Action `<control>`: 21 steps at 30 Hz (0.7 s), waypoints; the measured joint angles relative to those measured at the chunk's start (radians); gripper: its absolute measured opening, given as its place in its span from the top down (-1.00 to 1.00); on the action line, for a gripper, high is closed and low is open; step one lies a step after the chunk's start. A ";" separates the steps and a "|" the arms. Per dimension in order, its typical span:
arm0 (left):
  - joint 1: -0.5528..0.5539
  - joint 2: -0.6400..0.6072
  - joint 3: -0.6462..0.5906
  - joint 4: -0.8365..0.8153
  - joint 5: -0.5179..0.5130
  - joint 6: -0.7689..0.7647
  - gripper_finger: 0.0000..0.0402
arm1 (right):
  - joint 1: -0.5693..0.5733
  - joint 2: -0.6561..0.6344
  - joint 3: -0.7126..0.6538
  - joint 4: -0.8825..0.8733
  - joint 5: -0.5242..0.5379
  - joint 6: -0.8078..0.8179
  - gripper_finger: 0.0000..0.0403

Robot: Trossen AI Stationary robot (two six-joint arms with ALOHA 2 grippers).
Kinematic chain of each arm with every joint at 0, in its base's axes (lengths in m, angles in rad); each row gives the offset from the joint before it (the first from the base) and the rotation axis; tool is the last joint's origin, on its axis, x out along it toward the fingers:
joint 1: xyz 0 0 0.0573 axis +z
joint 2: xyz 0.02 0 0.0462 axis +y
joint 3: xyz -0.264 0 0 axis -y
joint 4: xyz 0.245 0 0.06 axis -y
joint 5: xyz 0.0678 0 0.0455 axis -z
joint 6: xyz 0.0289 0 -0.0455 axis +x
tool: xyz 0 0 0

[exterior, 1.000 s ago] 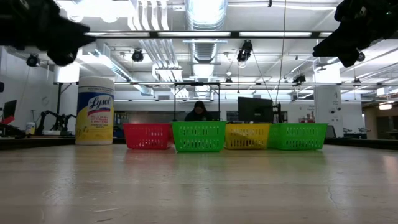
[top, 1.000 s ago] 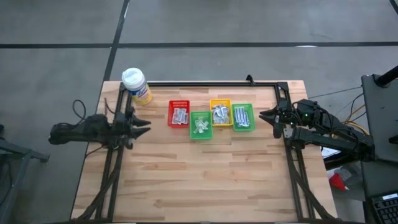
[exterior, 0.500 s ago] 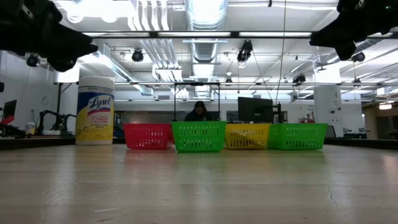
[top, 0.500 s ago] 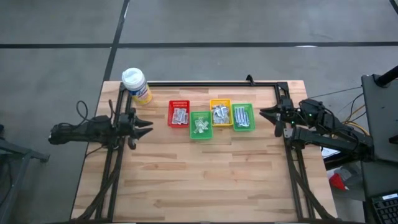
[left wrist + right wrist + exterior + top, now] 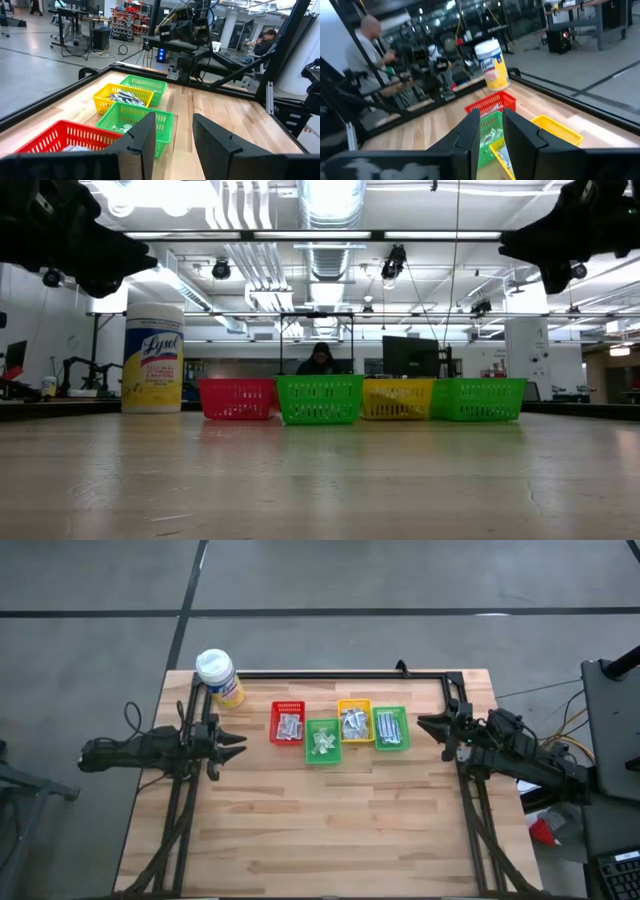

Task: Pick & Place First Aid Supplies
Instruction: Return to Home Position

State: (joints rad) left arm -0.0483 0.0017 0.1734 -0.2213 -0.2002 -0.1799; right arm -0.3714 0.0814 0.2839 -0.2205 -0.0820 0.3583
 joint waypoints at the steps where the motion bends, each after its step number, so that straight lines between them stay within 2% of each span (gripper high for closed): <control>1: 0.000 0.000 0.000 0.000 0.000 0.000 0.38 | 0.000 -0.023 -0.016 0.006 0.000 0.012 0.62; 4: -0.001 0.000 0.000 -0.006 0.000 0.000 0.38 | 0.000 -0.081 -0.061 0.000 -0.002 0.037 0.64; 15: 0.000 0.000 -0.056 -0.005 -0.014 -0.025 0.38 | 0.000 -0.065 -0.192 0.000 -0.013 0.036 0.62; 21: 0.000 0.000 -0.096 0.052 -0.012 -0.027 0.38 | 0.000 -0.075 -0.220 0.128 0.007 0.011 0.59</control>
State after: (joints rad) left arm -0.0479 0.0017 0.0771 -0.1688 -0.2119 -0.2065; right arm -0.3714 0.0060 0.0635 -0.0921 -0.0750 0.3692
